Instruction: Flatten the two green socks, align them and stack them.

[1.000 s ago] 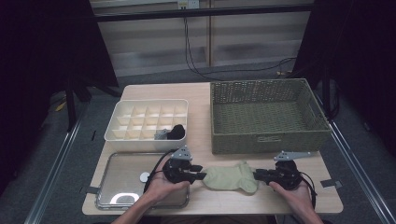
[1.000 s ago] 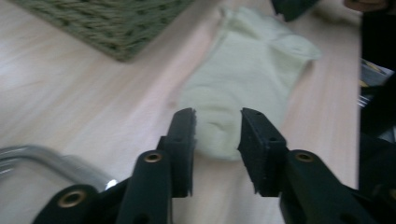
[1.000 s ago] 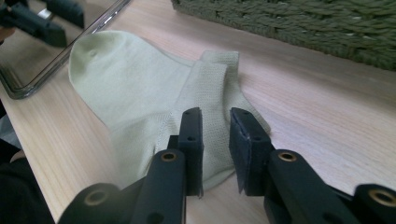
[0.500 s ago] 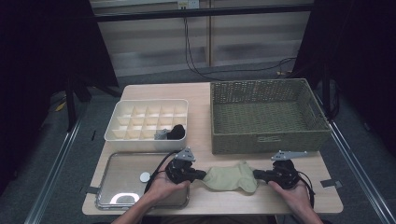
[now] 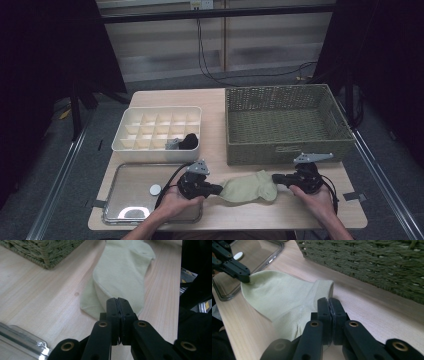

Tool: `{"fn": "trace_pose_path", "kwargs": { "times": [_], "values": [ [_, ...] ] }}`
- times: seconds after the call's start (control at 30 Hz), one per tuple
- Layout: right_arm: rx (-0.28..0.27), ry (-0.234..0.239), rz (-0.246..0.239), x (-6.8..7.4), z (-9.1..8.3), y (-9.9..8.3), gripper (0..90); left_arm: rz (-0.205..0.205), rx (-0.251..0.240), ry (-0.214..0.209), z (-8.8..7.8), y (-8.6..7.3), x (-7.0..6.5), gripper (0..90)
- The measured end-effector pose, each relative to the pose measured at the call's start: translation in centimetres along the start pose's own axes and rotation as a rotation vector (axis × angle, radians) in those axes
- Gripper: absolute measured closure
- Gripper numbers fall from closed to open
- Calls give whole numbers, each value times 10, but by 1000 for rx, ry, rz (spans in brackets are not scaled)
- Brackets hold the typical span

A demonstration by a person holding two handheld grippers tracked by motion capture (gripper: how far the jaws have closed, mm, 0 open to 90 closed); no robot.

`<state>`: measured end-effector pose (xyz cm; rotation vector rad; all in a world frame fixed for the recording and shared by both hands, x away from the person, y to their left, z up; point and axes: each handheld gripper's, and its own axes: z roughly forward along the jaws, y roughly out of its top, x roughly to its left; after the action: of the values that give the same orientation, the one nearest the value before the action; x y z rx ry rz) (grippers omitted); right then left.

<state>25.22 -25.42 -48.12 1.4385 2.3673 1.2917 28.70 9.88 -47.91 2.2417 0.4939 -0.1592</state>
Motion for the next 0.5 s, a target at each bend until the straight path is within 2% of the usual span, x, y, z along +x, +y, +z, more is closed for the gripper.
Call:
{"fn": "trace_pose_path", "kwargs": {
  "times": [0.1, 0.13, 0.2, 0.23, 0.4, 0.47, 0.5],
  "values": [
    [15, 0, 0, -3, 3, -2, 880, -15, -3, 9, 1, -1, 3, 860],
    [18, -8, -3, -4, 4, -3, 877, -24, -10, 10, 0, -1, 3, 828],
    [30, -22, 3, -6, 7, -7, 861, -34, -16, 45, -2, 1, 5, 708],
    [30, -22, 3, -6, 7, -7, 861, -36, -27, 45, -2, 1, 5, 708],
    [43, -40, 4, -8, 12, -8, 801, 28, -65, 34, 0, 12, -1, 714],
    [44, -38, 6, -8, 12, -8, 797, 42, -56, 5, 6, 14, -4, 729],
    [47, -41, 10, -8, 13, -9, 777, 52, -26, 6, 11, 13, -4, 750]
  ]
}}
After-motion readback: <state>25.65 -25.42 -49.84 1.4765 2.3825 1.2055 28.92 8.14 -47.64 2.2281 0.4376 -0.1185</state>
